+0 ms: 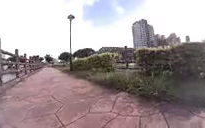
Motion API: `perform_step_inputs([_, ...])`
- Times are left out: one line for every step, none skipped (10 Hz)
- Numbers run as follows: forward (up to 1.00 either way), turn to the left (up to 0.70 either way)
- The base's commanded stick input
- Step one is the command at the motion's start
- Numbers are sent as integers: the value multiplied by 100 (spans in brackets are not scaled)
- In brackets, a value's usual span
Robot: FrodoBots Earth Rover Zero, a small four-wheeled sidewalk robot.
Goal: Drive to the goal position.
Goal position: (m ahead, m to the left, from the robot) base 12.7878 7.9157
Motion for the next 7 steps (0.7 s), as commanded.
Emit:
perform_step_inputs([0, -48])
perform_step_inputs([0, -25])
perform_step_inputs([9, 6])
perform_step_inputs([48, 31])
perform_step_inputs([70, 46])
perform_step_inputs([70, 46])
perform_step_inputs([70, 46])
